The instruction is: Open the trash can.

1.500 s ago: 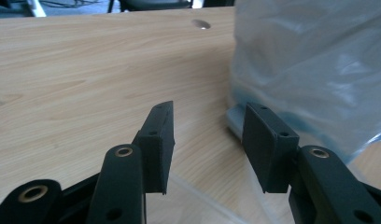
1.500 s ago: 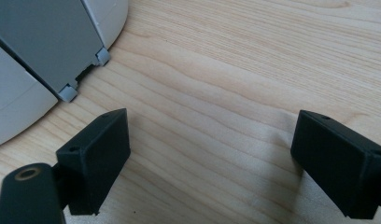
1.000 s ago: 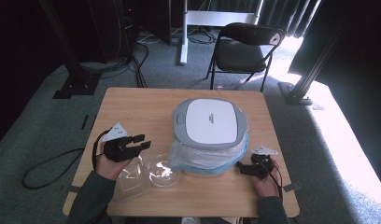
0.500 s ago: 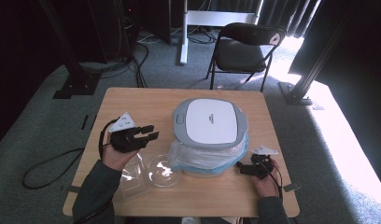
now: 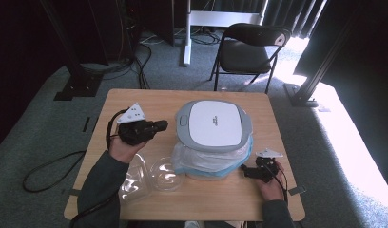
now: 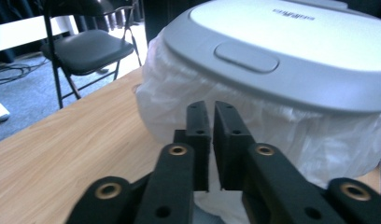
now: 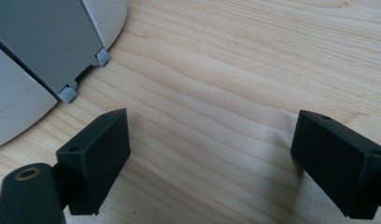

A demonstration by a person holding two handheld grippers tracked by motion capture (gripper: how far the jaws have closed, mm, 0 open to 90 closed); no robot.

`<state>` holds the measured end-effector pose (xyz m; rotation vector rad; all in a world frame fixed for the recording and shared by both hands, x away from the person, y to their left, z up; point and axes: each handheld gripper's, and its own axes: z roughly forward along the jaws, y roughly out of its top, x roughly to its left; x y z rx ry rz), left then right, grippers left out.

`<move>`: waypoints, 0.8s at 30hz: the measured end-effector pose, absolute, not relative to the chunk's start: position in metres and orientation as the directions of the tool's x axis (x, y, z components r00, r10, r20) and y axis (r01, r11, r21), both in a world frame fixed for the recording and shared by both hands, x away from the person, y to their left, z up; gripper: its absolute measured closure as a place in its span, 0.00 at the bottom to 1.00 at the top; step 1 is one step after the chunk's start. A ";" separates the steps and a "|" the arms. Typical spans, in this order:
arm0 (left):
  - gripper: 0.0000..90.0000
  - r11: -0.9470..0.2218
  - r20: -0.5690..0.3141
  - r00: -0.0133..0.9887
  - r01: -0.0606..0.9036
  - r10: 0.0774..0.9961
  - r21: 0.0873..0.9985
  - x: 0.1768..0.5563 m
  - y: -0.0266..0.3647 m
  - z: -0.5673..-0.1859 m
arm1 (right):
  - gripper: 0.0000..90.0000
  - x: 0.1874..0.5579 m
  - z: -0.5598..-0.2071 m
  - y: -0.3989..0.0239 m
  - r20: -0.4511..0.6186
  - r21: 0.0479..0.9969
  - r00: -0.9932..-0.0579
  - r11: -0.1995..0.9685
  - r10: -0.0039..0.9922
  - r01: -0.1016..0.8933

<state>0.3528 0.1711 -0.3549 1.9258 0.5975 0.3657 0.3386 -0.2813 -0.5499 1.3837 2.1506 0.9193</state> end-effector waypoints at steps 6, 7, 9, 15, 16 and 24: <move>1.00 -0.356 0.010 0.845 0.215 0.535 0.909 0.354 0.158 -0.343 | 0.12 0.339 -0.550 -0.281 0.004 0.721 -0.415 0.285 0.910 0.631; 1.00 -0.362 0.014 0.849 0.209 0.528 0.909 0.355 0.155 -0.341 | 0.12 0.339 -0.550 -0.281 0.004 0.721 -0.415 0.285 0.910 0.632; 1.00 -0.373 0.025 0.856 0.199 0.516 0.906 0.356 0.150 -0.337 | 0.12 0.339 -0.550 -0.281 0.004 0.721 -0.414 0.284 0.910 0.632; 1.00 -0.384 0.034 0.866 0.186 0.499 0.905 0.360 0.135 -0.331 | 0.12 0.339 -0.550 -0.281 0.005 0.721 -0.414 0.284 0.910 0.632; 1.00 -0.386 0.036 0.867 0.183 0.496 0.904 0.360 0.133 -0.330 | 0.12 0.339 -0.550 -0.281 0.004 0.721 -0.414 0.284 0.910 0.632; 1.00 -0.377 0.035 0.867 0.179 0.497 0.909 0.363 0.129 -0.326 | 0.12 0.339 -0.550 -0.281 0.004 0.721 -0.414 0.284 0.910 0.632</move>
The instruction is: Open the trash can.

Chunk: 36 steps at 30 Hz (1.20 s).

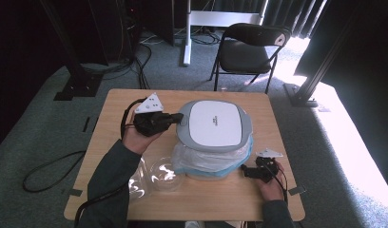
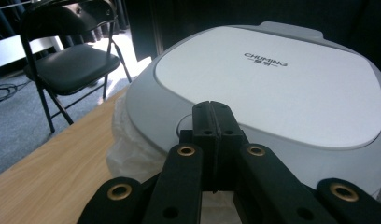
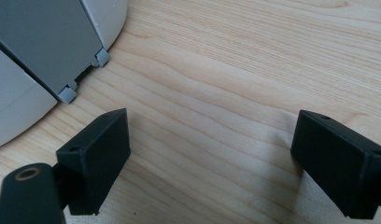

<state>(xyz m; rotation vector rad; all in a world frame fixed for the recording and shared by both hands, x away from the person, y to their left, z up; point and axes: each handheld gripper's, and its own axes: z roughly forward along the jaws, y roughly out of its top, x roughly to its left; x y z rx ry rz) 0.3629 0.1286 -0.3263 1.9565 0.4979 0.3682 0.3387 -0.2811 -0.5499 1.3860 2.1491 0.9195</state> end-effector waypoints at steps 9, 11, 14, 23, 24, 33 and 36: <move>1.00 -0.409 0.057 0.862 0.180 0.504 0.895 0.362 0.125 -0.330 | 0.12 0.339 -0.550 -0.281 0.004 0.721 -0.414 0.284 0.910 0.632; 1.00 -0.411 0.057 0.860 0.183 0.507 0.893 0.361 0.127 -0.330 | 0.12 0.339 -0.550 -0.281 0.005 0.721 -0.414 0.284 0.910 0.632; 1.00 -0.417 0.067 0.861 0.175 0.504 0.892 0.360 0.128 -0.329 | 0.12 0.339 -0.550 -0.281 0.004 0.722 -0.415 0.285 0.910 0.631; 0.78 -0.364 0.040 0.848 0.184 0.529 0.913 0.356 0.139 -0.329 | 0.12 0.339 -0.550 -0.281 0.004 0.721 -0.414 0.284 0.910 0.632; 0.77 -0.364 0.040 0.848 0.184 0.529 0.913 0.356 0.139 -0.329 | 0.12 0.339 -0.550 -0.281 0.004 0.721 -0.414 0.284 0.910 0.632; 0.68 -0.340 0.024 0.813 0.216 0.581 0.915 0.356 0.159 -0.332 | 0.12 0.339 -0.550 -0.281 0.004 0.721 -0.414 0.284 0.910 0.632; 0.67 -0.334 0.016 0.803 0.230 0.596 0.914 0.355 0.167 -0.334 | 0.12 0.339 -0.550 -0.281 0.005 0.721 -0.414 0.284 0.910 0.632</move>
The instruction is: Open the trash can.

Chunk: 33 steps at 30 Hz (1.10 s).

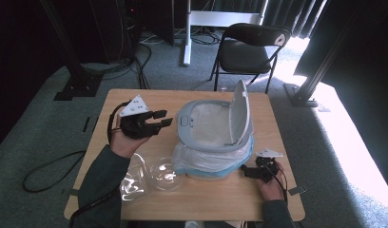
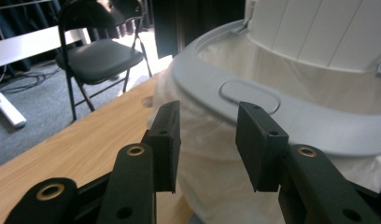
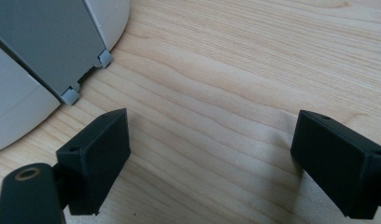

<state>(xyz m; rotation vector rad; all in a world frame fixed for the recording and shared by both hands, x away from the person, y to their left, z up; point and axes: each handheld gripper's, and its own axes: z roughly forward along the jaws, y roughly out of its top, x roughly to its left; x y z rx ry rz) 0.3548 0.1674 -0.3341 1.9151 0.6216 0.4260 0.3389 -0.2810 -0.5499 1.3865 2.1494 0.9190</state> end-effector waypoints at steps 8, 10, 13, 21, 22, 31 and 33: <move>0.66 -0.326 -0.004 0.772 0.273 0.635 0.905 0.352 0.190 -0.346 | 0.12 0.339 -0.550 -0.281 0.004 0.721 -0.415 0.285 0.910 0.631; 0.66 -0.324 -0.007 0.766 0.280 0.643 0.904 0.351 0.194 -0.350 | 0.12 0.339 -0.550 -0.281 0.003 0.721 -0.415 0.285 0.910 0.631; 0.66 -0.320 -0.017 0.755 0.299 0.656 0.899 0.349 0.201 -0.357 | 0.12 0.339 -0.550 -0.281 0.004 0.721 -0.415 0.285 0.910 0.631; 0.65 -0.319 -0.036 0.729 0.342 0.683 0.884 0.344 0.217 -0.375 | 0.12 0.339 -0.550 -0.281 0.004 0.721 -0.414 0.285 0.910 0.631; 0.65 -0.314 -0.041 0.726 0.347 0.687 0.884 0.344 0.220 -0.377 | 0.12 0.339 -0.550 -0.281 0.004 0.721 -0.414 0.285 0.910 0.631; 0.63 -0.286 -0.063 0.678 0.389 0.732 0.876 0.337 0.243 -0.397 | 0.12 0.339 -0.550 -0.281 0.004 0.721 -0.414 0.284 0.910 0.632; 0.62 -0.281 -0.068 0.665 0.403 0.744 0.871 0.334 0.249 -0.401 | 0.12 0.339 -0.550 -0.281 0.004 0.721 -0.414 0.285 0.910 0.631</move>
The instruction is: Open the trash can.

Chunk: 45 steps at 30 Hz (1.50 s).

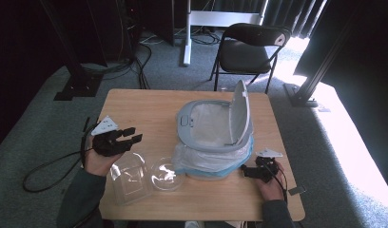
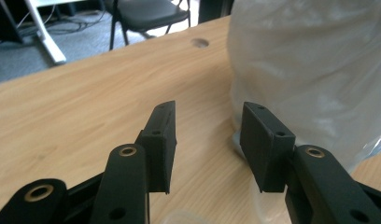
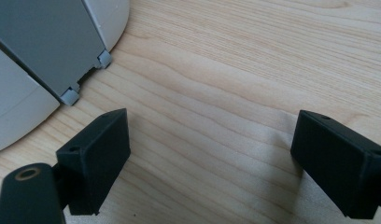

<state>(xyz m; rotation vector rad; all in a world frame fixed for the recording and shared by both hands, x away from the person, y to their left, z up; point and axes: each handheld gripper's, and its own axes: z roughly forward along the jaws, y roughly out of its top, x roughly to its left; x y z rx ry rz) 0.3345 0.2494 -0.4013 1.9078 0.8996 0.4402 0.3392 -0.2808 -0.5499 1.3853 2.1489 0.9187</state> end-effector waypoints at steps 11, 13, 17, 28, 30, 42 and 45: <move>0.62 -0.254 -0.106 0.598 0.485 0.794 0.837 0.321 0.283 -0.431 | 0.12 0.339 -0.550 -0.281 0.005 0.721 -0.414 0.284 0.910 0.633; 0.62 -0.244 -0.116 0.587 0.498 0.802 0.832 0.318 0.288 -0.437 | 0.12 0.339 -0.550 -0.281 0.005 0.721 -0.414 0.284 0.910 0.633; 0.62 -0.222 -0.135 0.559 0.524 0.818 0.822 0.315 0.297 -0.447 | 0.12 0.339 -0.550 -0.281 0.005 0.721 -0.414 0.283 0.910 0.632; 0.61 -0.216 -0.142 0.520 0.566 0.842 0.796 0.309 0.308 -0.465 | 0.12 0.339 -0.550 -0.281 0.005 0.721 -0.414 0.283 0.910 0.633; 0.61 -0.211 -0.144 0.513 0.571 0.846 0.794 0.308 0.311 -0.467 | 0.12 0.339 -0.550 -0.281 0.005 0.721 -0.414 0.284 0.910 0.633; 0.61 -0.193 -0.153 0.492 0.580 0.857 0.791 0.304 0.318 -0.472 | 0.12 0.340 -0.550 -0.280 0.004 0.720 -0.414 0.285 0.910 0.633; 0.61 -0.194 -0.149 0.491 0.579 0.858 0.792 0.304 0.318 -0.472 | 0.12 0.340 -0.550 -0.280 0.004 0.720 -0.414 0.285 0.910 0.633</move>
